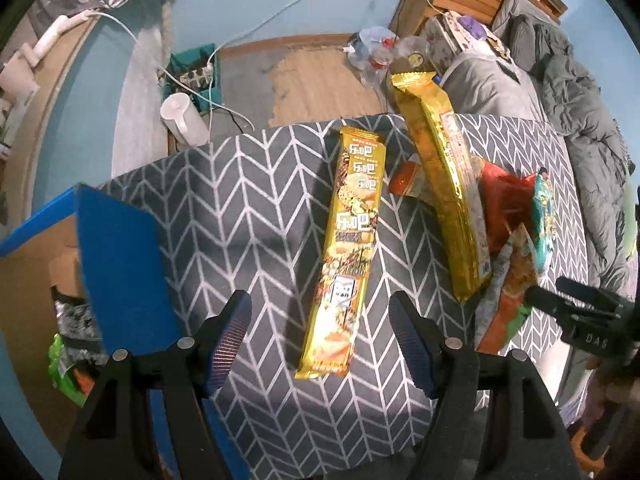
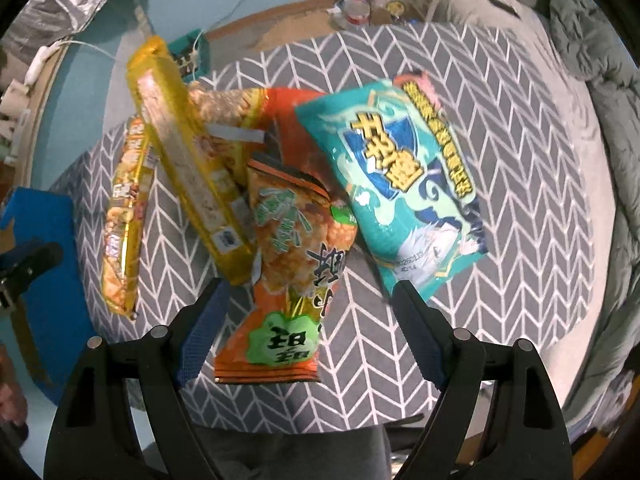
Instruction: Organize snacks
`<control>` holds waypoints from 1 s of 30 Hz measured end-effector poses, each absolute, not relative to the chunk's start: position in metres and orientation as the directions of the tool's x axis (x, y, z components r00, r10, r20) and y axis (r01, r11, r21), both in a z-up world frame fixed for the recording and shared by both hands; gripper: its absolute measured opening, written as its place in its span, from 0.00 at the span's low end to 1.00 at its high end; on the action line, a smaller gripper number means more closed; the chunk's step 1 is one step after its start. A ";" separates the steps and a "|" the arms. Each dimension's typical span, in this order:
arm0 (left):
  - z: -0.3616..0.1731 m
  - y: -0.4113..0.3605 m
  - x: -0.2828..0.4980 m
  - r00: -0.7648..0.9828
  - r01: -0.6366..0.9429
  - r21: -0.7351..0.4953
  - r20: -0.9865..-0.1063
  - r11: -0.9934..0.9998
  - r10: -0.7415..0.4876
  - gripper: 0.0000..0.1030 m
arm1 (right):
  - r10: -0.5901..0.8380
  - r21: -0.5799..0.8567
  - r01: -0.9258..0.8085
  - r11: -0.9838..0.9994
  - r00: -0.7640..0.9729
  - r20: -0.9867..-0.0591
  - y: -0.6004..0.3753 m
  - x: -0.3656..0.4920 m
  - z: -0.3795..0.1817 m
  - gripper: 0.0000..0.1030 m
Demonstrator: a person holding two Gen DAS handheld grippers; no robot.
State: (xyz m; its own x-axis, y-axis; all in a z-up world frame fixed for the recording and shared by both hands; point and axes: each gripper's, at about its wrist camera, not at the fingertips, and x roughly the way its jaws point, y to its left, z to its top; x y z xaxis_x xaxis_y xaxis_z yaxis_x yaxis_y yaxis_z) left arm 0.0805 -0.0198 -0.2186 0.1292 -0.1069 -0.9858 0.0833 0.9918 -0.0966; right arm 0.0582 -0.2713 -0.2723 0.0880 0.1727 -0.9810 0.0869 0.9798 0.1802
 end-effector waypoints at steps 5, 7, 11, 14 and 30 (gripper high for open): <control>-0.236 -0.025 0.092 0.125 0.079 -0.100 -0.986 0.992 -0.110 0.74 | 0.213 0.221 0.110 0.969 0.081 -0.974 -0.271 0.061 -0.286 0.81; -0.244 -0.027 0.096 0.117 0.074 -0.100 -0.987 0.992 -0.108 0.74 | 0.219 0.227 0.113 0.967 0.078 -0.973 -0.266 0.064 -0.292 0.81; -0.257 -0.031 0.104 0.101 0.059 -0.106 -0.989 0.993 -0.111 0.74 | 0.247 0.256 0.136 0.957 0.077 -0.966 -0.262 0.068 -0.302 0.81; -0.262 -0.035 0.110 0.094 0.055 -0.112 -0.989 0.992 -0.117 0.74 | 0.253 0.262 0.142 0.955 0.076 -0.964 -0.258 0.071 -0.311 0.81; -0.299 -0.048 0.120 0.058 0.055 -0.067 -0.996 0.996 -0.070 0.71 | 0.357 0.365 0.186 0.912 0.074 -0.931 -0.253 0.068 -0.343 0.55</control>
State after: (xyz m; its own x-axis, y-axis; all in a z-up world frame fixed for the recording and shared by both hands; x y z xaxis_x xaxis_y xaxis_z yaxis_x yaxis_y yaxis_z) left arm 0.1200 -0.0479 -0.2989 0.0576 -0.0698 -0.9959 0.0554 0.9962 -0.0667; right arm 0.0683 -0.2532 -0.3433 0.0740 0.3572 -0.9311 0.1864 0.9122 0.3648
